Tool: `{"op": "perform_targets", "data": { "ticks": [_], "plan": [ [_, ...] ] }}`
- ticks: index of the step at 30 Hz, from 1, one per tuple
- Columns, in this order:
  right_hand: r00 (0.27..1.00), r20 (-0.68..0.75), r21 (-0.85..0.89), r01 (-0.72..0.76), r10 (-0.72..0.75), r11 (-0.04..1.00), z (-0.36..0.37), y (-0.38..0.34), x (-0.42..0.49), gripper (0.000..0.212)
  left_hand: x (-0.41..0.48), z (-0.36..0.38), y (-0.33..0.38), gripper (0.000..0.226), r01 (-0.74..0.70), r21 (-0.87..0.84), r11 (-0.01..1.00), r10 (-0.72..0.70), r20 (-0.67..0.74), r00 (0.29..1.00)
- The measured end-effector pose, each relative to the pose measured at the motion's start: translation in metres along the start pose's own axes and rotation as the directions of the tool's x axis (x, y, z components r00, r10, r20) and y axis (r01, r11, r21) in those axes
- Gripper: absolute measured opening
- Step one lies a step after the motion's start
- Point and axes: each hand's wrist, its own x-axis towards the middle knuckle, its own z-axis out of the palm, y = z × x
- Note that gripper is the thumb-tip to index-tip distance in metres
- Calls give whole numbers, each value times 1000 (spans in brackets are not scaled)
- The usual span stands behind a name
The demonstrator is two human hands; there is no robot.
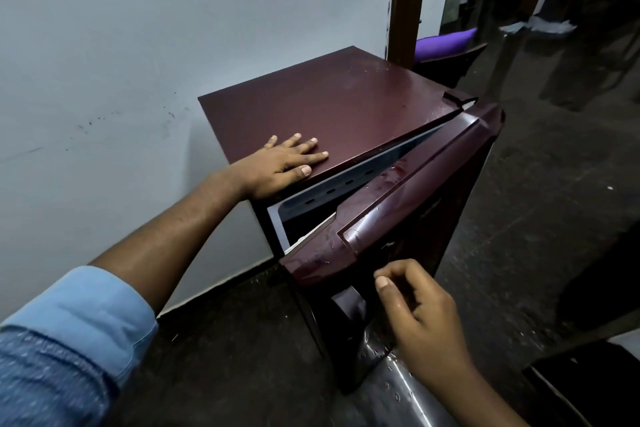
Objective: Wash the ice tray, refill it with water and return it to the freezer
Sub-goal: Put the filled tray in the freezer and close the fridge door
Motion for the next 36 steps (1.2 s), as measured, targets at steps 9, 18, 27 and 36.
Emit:
{"op": "perform_targets", "data": {
  "ticks": [9, 18, 27, 36],
  "plan": [
    [946, 235, -133, -196, 223, 972, 54, 57, -11, 55, 8, 11, -17, 58, -27, -9, 1000, 26, -46, 999],
    [911, 261, 287, -389, 320, 875, 100, 74, 4, 64, 12, 14, -20, 54, -36, 16, 999, 37, -73, 997],
    [967, 206, 438, -228, 149, 870, 142, 86, 29, 96, 12, 12, -17, 53, -31, 29, 999, 32, -59, 998],
    [991, 56, 507, -135, 124, 851, 163, 91, 31, 96, 12, 12, -13, 52, -23, 21, 1000, 24, -51, 998]
  ]
}}
